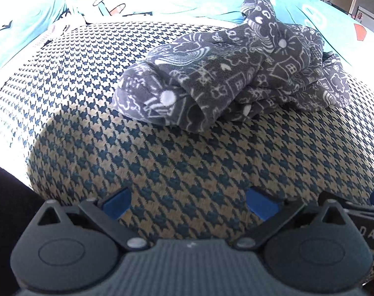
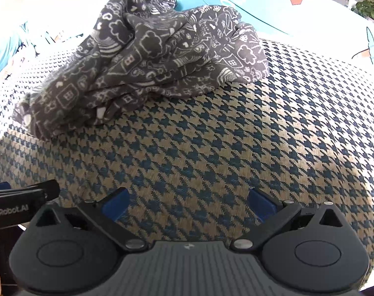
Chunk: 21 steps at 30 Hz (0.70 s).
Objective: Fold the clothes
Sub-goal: 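Pull both grippers back from the grey blanket to face it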
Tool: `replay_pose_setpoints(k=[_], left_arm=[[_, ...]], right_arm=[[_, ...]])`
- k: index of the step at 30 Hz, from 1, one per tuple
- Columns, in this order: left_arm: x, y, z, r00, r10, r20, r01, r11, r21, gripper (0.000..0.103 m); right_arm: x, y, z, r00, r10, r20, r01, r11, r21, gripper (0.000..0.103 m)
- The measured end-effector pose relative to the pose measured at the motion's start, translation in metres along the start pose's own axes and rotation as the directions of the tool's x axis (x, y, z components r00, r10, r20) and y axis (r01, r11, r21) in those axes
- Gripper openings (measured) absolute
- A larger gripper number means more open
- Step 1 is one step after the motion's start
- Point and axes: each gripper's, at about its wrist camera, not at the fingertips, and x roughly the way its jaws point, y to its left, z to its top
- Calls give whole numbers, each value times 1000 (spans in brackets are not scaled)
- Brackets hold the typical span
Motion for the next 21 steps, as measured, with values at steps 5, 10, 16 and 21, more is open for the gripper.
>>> replay_pose_setpoints(k=[5,10,16,21], left_arm=[[-35,-23,-45,1000,5,12,-5,1000,-9,103],[-8,-1,-3,1000,18,11,-18,1000,-8,103],[-1,3,12,1000,23,21,-23,1000,-13,103],[-3,-5,5,999,26,37,-26,1000,-9,103]], right_arm=[[-7,-2,-5,1000,8,12,-8,1000,6,103],[-7,-3,-6,1000,11,11,-11,1000,11,103],[-10,0,-6,1000,9,17,-9,1000,-3,103],[-13,3,-6,999,7,31,-7,1000,-10,103]])
